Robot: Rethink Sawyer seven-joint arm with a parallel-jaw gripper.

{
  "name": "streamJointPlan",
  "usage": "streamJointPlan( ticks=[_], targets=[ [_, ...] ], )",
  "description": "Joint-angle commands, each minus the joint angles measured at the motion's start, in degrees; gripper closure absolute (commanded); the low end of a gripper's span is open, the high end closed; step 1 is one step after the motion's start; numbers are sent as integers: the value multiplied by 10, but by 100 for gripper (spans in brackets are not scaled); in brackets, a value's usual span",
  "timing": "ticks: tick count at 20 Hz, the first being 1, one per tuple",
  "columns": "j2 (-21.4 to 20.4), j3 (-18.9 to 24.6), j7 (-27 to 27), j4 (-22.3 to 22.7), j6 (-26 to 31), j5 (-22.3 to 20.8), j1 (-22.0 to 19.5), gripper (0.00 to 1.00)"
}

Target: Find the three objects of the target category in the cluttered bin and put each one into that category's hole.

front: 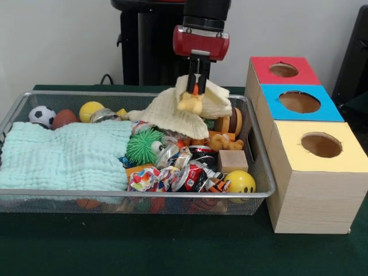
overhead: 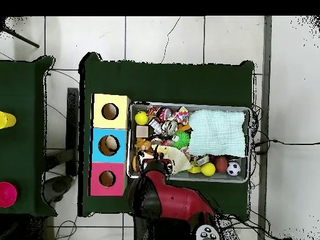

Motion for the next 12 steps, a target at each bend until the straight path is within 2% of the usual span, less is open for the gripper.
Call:
streamJointPlan(
  ticks=[1, 7, 12],
  targets=[
    [9, -8, 8, -79, -13, -70, -17, 100],
    [4, 8, 4, -92, -6, -137, -51, 100],
    [4, 5, 1, -109, -9, -181, -52, 100]
  ],
)
